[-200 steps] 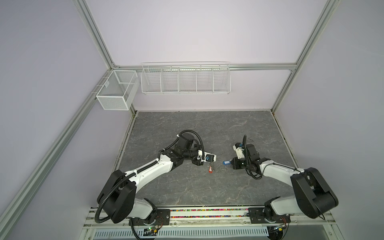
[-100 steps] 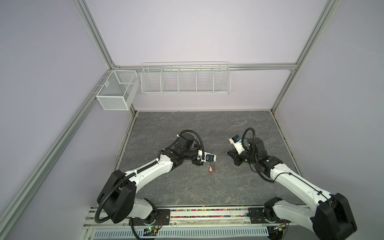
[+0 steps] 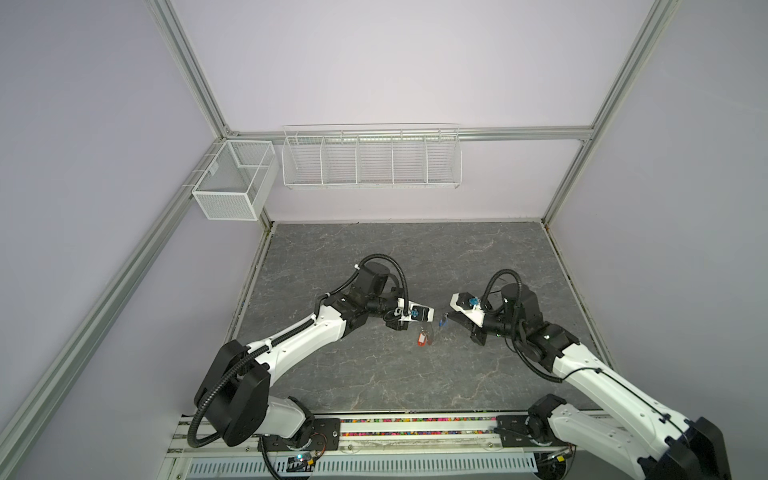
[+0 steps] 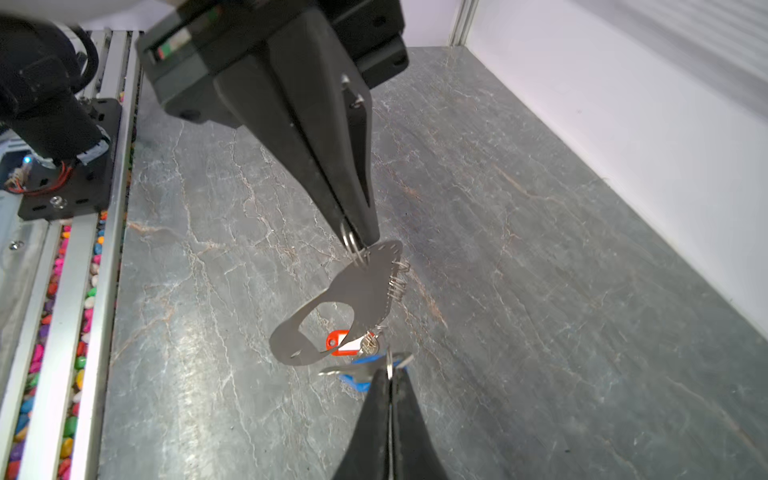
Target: Put the keys on the keyring
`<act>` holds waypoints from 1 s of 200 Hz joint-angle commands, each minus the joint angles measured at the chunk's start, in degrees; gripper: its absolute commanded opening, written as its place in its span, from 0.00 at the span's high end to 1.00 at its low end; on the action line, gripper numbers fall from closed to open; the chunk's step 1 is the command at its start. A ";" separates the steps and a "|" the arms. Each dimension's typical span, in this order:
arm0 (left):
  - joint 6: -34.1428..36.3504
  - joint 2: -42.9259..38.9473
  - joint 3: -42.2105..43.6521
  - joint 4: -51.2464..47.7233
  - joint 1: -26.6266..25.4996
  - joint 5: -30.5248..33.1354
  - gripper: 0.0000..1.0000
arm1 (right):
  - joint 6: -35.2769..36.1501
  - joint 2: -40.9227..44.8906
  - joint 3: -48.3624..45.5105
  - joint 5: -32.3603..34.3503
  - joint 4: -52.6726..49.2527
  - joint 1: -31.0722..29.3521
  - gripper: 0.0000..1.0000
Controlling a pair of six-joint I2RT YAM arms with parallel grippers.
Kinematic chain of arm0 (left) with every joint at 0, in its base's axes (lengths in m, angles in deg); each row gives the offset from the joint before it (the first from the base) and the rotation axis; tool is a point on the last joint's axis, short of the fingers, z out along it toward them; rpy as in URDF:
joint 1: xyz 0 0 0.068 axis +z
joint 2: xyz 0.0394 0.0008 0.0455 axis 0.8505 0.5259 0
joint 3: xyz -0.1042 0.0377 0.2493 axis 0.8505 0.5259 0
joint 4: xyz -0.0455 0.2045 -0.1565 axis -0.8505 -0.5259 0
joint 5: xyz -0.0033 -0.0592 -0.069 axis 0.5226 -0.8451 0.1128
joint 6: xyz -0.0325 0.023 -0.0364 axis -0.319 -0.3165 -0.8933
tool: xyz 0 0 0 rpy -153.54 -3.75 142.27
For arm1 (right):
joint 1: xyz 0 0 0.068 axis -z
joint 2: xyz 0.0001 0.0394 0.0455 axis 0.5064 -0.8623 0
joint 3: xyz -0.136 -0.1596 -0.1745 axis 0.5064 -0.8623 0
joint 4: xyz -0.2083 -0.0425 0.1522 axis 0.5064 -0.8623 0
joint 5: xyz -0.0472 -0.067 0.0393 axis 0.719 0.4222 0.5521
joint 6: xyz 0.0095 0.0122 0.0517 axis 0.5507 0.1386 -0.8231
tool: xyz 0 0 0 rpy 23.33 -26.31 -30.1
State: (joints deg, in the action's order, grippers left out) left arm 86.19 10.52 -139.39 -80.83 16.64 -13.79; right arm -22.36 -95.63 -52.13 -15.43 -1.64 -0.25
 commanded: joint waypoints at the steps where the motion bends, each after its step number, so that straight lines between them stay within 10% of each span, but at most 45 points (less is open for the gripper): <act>1: -0.16 1.75 -3.10 -4.79 -0.21 -5.31 1.00 | 8.54 0.83 -1.23 3.34 5.25 -1.43 0.93; 200: -2.01 7.65 -8.28 -11.81 -0.21 -10.77 1.00 | 18.72 -2.02 3.08 4.82 0.50 -8.40 0.93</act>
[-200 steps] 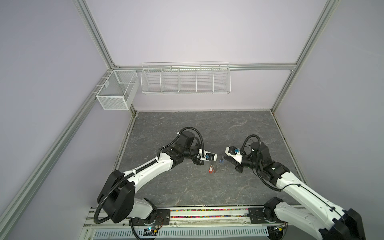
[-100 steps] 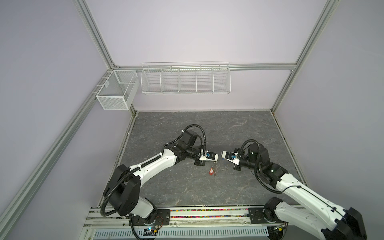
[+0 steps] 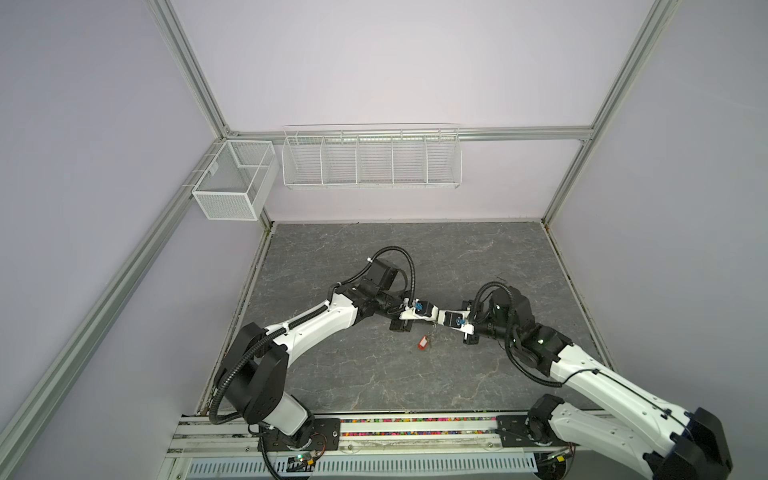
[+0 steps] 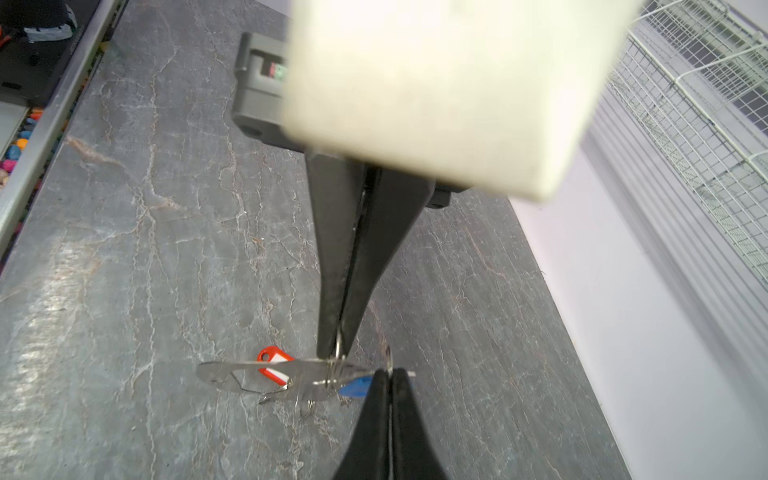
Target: Put the keys on the keyring
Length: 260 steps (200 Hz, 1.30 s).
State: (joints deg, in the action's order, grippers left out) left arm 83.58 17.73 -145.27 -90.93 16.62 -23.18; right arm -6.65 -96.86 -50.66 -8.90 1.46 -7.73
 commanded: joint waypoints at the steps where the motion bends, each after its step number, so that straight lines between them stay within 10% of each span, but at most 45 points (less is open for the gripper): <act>1: 0.60 0.44 -2.40 -1.71 -0.19 -1.34 1.00 | 3.10 -0.83 1.64 -1.67 -2.65 -0.99 0.93; 260: 0.86 0.36 -3.55 -4.21 0.25 0.98 1.00 | 10.54 -1.54 2.45 9.03 -9.28 -4.61 0.93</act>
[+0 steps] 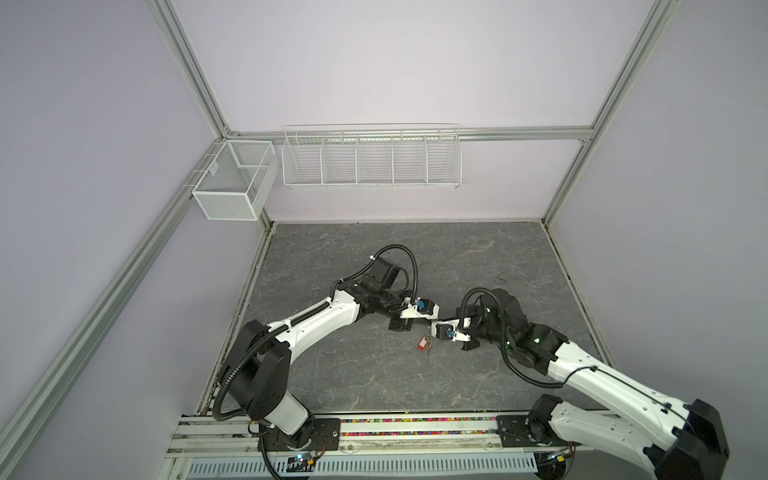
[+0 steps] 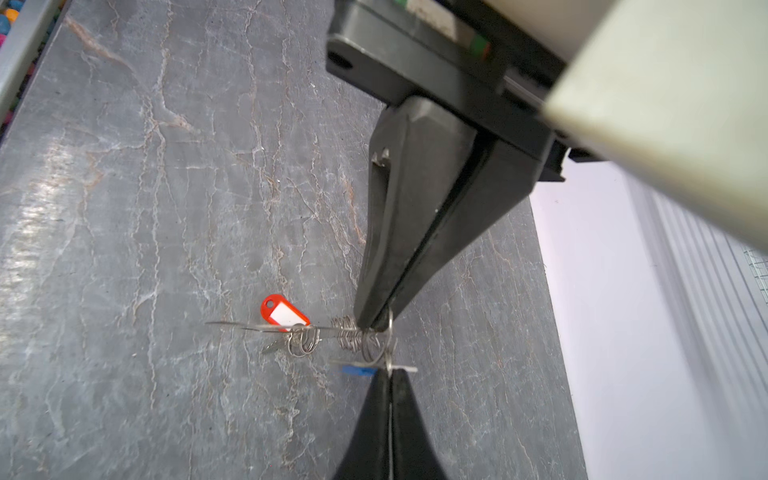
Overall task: Put the keys on the keyring
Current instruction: 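Push the blue-tagged key's ring onto the split ring beside the left gripper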
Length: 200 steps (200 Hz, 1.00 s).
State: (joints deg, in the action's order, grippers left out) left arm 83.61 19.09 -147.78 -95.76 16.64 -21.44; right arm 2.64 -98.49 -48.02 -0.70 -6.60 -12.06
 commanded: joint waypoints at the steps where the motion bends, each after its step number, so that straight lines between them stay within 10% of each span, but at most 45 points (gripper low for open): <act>1: 0.84 -1.05 -0.99 0.68 0.23 -0.77 1.00 | 1.22 0.09 -0.15 0.78 -1.21 -0.26 0.93; 130: -2.44 -3.85 1.21 6.24 1.11 -2.64 1.00 | -9.40 -0.07 -6.26 5.37 10.54 -0.19 0.93; 200: -5.90 -4.92 2.95 11.90 1.37 -4.81 1.00 | -19.48 6.47 -8.01 -2.84 14.56 3.13 0.66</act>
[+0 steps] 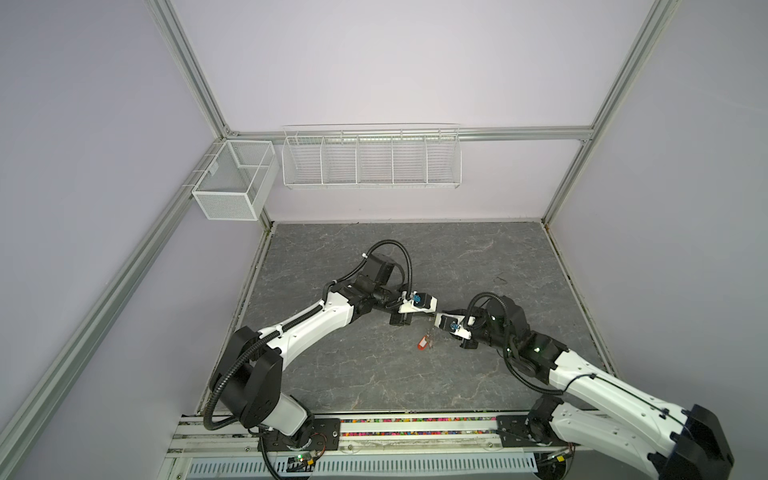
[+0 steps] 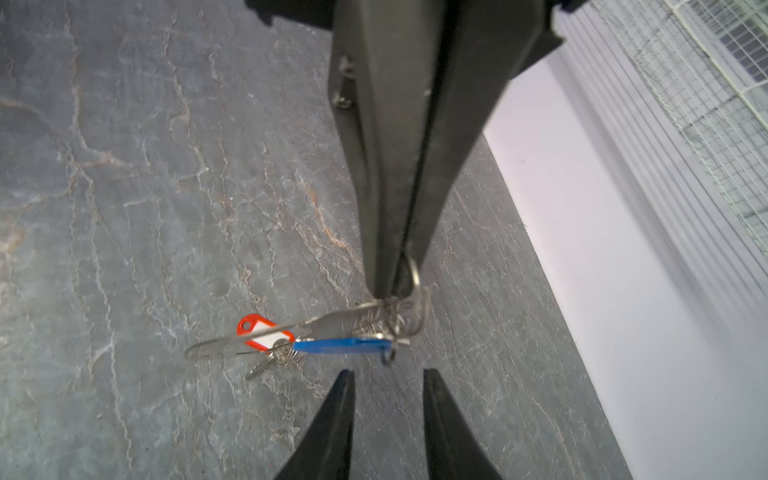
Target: Put the keys on the keyring
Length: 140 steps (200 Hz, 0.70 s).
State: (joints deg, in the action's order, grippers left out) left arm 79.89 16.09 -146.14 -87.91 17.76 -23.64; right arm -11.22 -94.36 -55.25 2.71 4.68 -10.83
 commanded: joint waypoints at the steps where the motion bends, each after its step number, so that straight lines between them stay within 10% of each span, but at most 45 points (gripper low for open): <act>1: -2.24 -1.99 1.39 4.23 0.26 -2.65 1.00 | -5.83 2.39 -0.78 -6.71 3.35 2.07 0.66; 55: -7.33 -4.44 4.42 12.74 0.35 -2.04 1.00 | -13.94 0.04 3.23 -22.51 1.81 5.40 0.65; 140: -8.62 -5.37 5.68 16.09 0.35 -2.86 1.00 | -18.64 2.09 -0.07 -22.36 6.67 7.53 0.67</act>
State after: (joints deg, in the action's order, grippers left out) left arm 72.26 12.07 -141.25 -74.25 17.76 -24.54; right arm -27.24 -93.21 -54.14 -17.62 8.48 -3.73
